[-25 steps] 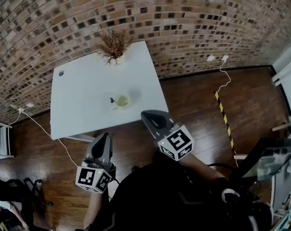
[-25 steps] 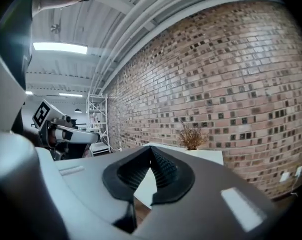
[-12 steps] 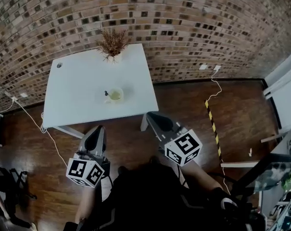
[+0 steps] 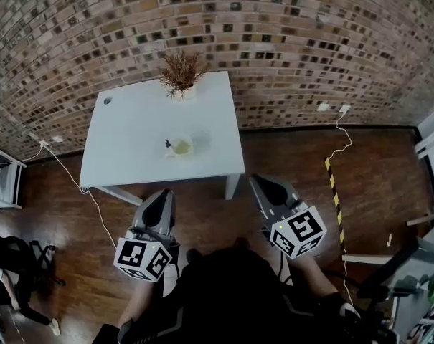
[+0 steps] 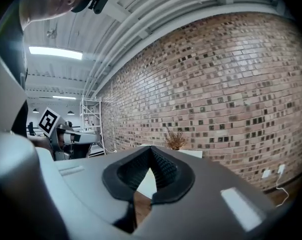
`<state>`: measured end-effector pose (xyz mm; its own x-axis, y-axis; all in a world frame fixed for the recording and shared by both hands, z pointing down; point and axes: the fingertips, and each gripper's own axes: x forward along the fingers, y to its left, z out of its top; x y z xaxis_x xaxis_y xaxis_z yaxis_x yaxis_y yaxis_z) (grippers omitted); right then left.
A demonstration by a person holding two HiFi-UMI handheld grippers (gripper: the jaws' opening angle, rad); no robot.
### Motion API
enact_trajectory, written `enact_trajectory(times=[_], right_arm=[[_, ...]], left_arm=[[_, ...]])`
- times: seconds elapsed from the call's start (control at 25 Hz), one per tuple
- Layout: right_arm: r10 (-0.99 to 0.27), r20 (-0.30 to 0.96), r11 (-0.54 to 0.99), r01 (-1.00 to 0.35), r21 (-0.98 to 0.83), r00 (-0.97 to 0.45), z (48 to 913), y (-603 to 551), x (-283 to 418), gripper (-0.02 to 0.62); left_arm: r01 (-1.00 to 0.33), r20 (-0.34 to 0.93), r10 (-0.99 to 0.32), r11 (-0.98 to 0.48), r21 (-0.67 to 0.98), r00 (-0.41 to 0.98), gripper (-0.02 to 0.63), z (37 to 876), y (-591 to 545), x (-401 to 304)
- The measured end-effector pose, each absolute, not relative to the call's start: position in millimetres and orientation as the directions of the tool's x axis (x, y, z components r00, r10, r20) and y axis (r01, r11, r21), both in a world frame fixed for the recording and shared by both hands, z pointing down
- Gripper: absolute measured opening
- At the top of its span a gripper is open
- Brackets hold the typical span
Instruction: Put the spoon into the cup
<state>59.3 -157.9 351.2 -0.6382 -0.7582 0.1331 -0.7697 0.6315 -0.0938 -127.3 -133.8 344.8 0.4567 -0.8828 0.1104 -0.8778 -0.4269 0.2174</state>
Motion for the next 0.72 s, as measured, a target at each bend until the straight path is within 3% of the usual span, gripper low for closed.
enact_trajectory(times=[0.72], right_arm=[[-0.738, 0.124, 0.663, -0.747, -0.056, -0.664, 357.9, -153.6, 47.0, 0.006]], left_arm=[[-0.883, 0.118, -0.891, -0.403, 0.24, 0.439, 0.0, 346.5, -130.8, -128.4]])
